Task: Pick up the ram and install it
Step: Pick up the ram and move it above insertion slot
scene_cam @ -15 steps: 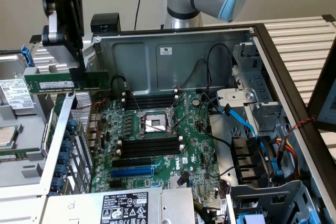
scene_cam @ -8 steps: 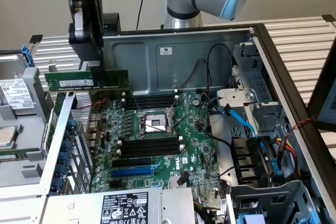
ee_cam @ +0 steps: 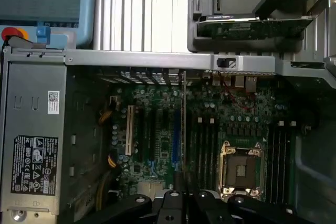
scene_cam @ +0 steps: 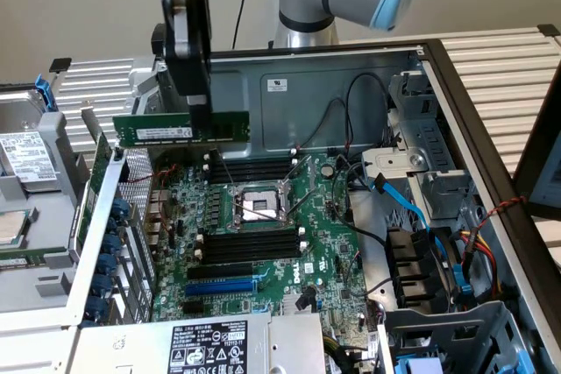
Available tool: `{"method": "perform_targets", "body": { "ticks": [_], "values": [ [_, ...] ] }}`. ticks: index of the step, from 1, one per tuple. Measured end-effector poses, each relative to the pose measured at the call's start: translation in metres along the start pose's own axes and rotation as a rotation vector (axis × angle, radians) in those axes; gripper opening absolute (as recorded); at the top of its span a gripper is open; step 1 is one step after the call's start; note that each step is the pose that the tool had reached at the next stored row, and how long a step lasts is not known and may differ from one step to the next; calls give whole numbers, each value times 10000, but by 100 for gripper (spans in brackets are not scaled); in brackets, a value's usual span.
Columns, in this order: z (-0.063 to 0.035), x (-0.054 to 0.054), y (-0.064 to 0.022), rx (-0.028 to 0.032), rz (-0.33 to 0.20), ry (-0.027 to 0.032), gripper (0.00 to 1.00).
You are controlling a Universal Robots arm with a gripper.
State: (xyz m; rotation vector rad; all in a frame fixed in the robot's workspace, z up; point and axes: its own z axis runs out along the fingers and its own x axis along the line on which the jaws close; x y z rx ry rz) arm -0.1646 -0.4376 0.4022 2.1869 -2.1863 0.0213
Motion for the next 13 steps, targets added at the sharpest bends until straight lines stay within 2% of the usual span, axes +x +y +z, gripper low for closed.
{"method": "perform_targets", "body": {
  "ticks": [4,9,11,13],
  "values": [
    [6,-87,-153,1,2,89,12],
    [18,-274,-265,13,4,153,12],
    [21,-351,-274,58,7,185,12],
    [23,-398,-275,146,12,194,12]
  ]
}}
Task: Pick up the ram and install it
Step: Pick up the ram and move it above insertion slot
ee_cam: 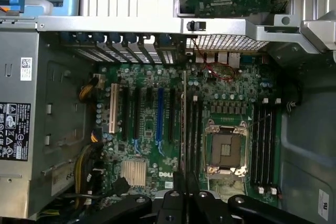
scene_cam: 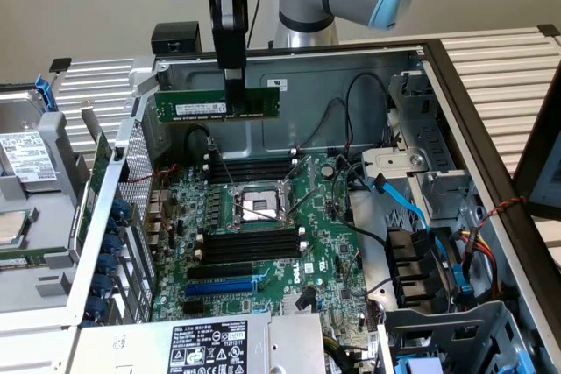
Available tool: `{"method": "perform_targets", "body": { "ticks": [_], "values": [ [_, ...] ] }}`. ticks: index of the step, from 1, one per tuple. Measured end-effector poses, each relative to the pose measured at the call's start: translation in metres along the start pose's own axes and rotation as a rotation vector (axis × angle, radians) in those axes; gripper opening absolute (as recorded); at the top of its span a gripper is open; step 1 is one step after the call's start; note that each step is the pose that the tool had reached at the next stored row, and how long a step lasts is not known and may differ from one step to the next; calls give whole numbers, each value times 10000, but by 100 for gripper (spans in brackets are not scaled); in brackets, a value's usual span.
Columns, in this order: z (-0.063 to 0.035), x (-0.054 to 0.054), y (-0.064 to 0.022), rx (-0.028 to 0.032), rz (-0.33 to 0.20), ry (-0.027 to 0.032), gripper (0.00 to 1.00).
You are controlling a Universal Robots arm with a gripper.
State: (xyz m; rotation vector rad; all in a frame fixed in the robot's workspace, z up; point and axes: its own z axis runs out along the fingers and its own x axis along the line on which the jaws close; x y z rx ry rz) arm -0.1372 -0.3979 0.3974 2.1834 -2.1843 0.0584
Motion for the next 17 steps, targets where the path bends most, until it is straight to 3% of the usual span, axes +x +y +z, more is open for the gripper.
{"method": "perform_targets", "body": {
  "ticks": [10,14,17],
  "values": [
    [17,-55,-1,201,25,-6,12],
    [18,-60,-4,227,29,-73,12],
    [18,-71,-23,230,29,-88,12]
  ]
}}
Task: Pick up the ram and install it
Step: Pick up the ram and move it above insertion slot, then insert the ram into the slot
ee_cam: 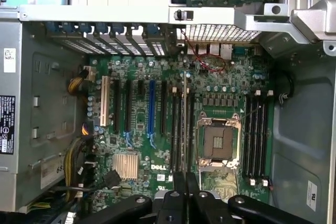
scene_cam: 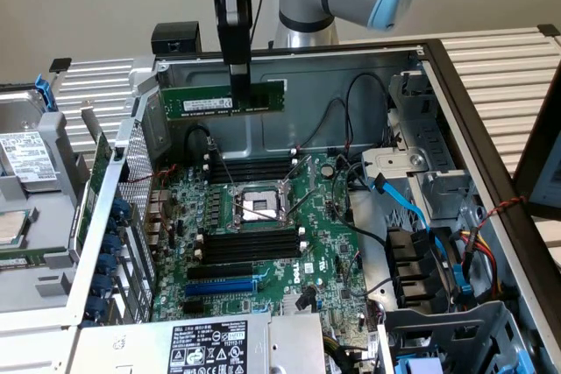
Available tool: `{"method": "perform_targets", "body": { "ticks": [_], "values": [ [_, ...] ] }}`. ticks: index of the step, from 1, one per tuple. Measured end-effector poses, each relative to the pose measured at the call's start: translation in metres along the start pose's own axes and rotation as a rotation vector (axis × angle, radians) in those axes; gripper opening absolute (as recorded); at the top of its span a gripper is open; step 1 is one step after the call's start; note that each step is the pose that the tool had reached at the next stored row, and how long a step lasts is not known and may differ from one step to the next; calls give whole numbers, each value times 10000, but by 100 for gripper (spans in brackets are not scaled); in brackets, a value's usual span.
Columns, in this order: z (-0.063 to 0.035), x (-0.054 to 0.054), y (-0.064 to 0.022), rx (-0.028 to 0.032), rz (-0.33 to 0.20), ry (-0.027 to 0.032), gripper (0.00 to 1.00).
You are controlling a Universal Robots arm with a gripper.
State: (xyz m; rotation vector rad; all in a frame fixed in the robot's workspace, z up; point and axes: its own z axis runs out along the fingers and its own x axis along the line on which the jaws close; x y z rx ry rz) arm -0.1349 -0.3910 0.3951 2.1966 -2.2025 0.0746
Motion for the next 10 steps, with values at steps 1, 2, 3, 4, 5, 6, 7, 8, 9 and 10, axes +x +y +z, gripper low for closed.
{"method": "perform_targets", "body": {
  "ticks": [1,2,3,4,5,6,7,8,9,10],
  "values": [
    [0,-1,-10,0,-1,-5,12],
    [0,-2,-17,-1,0,-7,12],
    [1,-3,-23,0,0,-11,12],
    [1,-5,-27,-1,0,-11,12],
    [1,-6,-28,-1,1,-12,12],
    [1,-6,-28,-1,1,-13,12],
    [1,-6,-29,-1,1,-14,12],
    [2,-6,-30,0,-1,-15,12],
    [2,-6,-29,0,0,-15,12],
    [2,-6,-30,0,0,-15,12]
  ]
}}
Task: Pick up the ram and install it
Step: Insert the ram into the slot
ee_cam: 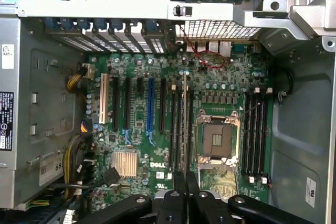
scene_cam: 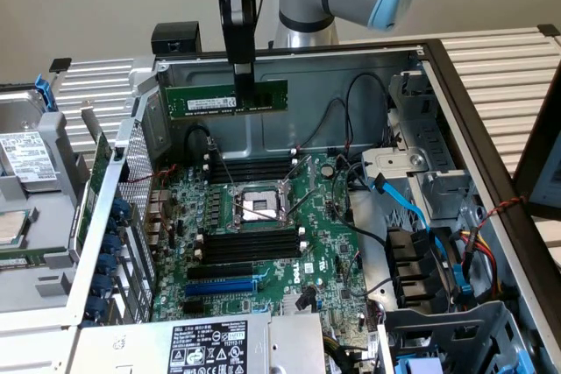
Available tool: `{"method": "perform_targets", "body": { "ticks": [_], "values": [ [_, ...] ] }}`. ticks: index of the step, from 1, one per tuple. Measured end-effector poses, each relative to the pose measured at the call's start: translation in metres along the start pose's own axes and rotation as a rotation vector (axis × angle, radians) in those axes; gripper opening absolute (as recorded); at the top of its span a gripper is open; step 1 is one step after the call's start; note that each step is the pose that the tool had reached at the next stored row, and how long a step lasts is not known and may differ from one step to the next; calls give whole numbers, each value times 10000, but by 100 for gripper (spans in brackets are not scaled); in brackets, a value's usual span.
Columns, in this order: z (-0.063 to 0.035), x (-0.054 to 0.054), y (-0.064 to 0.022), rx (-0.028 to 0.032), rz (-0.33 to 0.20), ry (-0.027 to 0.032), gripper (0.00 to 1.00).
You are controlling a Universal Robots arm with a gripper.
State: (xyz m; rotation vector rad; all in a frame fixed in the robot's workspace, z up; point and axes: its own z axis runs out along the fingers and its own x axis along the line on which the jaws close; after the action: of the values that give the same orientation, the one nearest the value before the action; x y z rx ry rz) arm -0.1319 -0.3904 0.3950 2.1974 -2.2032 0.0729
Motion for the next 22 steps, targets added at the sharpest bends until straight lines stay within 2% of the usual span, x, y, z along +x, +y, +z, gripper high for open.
{"method": "perform_targets", "body": {
  "ticks": [6,8,10,14,17,22],
  "values": [
    [0,0,0,0,-1,0,12],
    [1,-1,0,0,0,-39,12],
    [0,0,-1,-1,0,-125,12],
    [1,1,0,0,2,-141,12],
    [10,0,0,4,2,-191,12],
    [68,-3,-3,10,2,-207,12]
  ]
}}
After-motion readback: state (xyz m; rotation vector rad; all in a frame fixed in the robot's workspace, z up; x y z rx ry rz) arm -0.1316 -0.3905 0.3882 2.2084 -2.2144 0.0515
